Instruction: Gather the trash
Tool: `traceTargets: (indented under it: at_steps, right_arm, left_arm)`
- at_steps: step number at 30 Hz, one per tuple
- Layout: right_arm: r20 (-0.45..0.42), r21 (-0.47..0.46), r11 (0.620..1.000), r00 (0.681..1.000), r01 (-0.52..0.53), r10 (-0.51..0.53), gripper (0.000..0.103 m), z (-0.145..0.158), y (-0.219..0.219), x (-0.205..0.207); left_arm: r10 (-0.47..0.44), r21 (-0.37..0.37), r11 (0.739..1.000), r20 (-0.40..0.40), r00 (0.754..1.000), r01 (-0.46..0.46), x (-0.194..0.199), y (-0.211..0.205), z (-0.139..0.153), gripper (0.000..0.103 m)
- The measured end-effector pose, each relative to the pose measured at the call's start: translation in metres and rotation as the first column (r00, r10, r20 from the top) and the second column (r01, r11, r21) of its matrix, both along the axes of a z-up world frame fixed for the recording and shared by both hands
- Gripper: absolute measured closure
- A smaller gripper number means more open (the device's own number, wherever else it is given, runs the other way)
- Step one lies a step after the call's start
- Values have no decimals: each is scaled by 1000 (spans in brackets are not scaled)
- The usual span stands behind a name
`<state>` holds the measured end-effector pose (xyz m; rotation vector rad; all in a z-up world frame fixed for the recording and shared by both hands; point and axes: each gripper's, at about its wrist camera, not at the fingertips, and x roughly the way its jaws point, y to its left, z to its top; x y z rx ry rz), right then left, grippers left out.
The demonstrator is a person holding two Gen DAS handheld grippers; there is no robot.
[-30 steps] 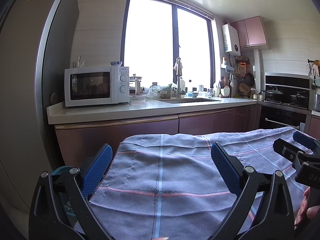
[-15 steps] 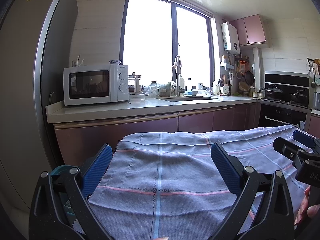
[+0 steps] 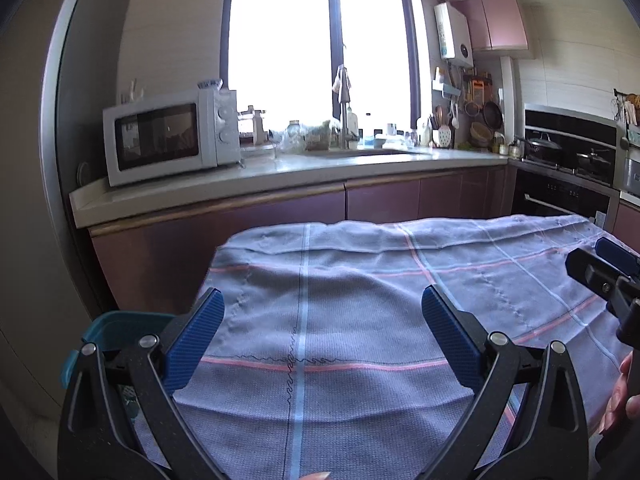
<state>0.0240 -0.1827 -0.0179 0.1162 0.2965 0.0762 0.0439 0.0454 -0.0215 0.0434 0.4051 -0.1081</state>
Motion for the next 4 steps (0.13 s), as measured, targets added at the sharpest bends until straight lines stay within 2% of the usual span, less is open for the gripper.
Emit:
traceTargets:
  at_steps: [4]
  right_arm:
    - [-142,-17,999,989,37,-39,7,-8,-35,27]
  left_arm:
    - [8,-5,1000,-193,981,-9,51,0,-15,6]
